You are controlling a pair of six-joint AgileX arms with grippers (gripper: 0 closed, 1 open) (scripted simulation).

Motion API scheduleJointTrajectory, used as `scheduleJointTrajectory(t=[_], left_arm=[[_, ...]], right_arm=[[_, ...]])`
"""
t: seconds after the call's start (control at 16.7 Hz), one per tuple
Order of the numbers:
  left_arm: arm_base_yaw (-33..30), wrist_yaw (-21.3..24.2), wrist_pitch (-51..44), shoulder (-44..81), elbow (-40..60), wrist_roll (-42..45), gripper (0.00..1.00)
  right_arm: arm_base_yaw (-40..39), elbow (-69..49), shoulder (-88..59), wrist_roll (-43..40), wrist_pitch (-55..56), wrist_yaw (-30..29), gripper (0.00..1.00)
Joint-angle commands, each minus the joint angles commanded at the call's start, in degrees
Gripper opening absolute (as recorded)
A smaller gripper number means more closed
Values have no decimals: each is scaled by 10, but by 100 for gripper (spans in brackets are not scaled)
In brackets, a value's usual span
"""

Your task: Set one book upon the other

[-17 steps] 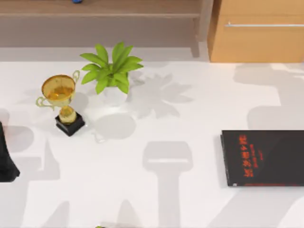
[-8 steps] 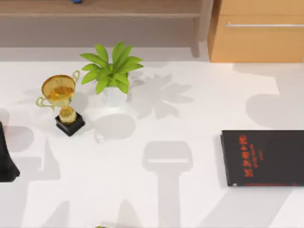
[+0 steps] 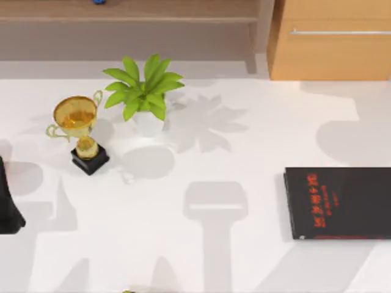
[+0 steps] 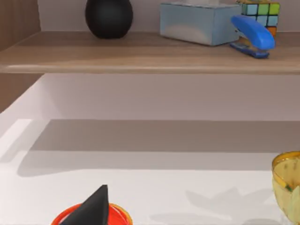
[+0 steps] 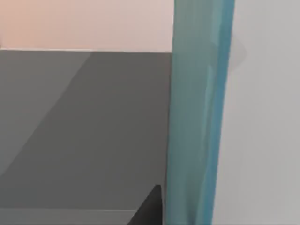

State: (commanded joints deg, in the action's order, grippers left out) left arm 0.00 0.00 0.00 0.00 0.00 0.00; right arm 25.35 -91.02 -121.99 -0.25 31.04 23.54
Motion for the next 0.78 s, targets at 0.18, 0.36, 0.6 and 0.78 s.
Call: scheduleJointTrajectory(t=[0.18, 0.36, 0.6, 0.78], left_arm=[[0, 0, 0, 0, 0, 0, 100], [0, 0, 0, 0, 0, 0, 100], [0, 0, 0, 0, 0, 0, 100], [0, 0, 0, 0, 0, 0, 100]], right_arm=[[0, 0, 0, 0, 0, 0, 25], [0, 0, 0, 0, 0, 0, 2], [0, 0, 0, 0, 0, 0, 0], [0, 0, 0, 0, 0, 0, 0]])
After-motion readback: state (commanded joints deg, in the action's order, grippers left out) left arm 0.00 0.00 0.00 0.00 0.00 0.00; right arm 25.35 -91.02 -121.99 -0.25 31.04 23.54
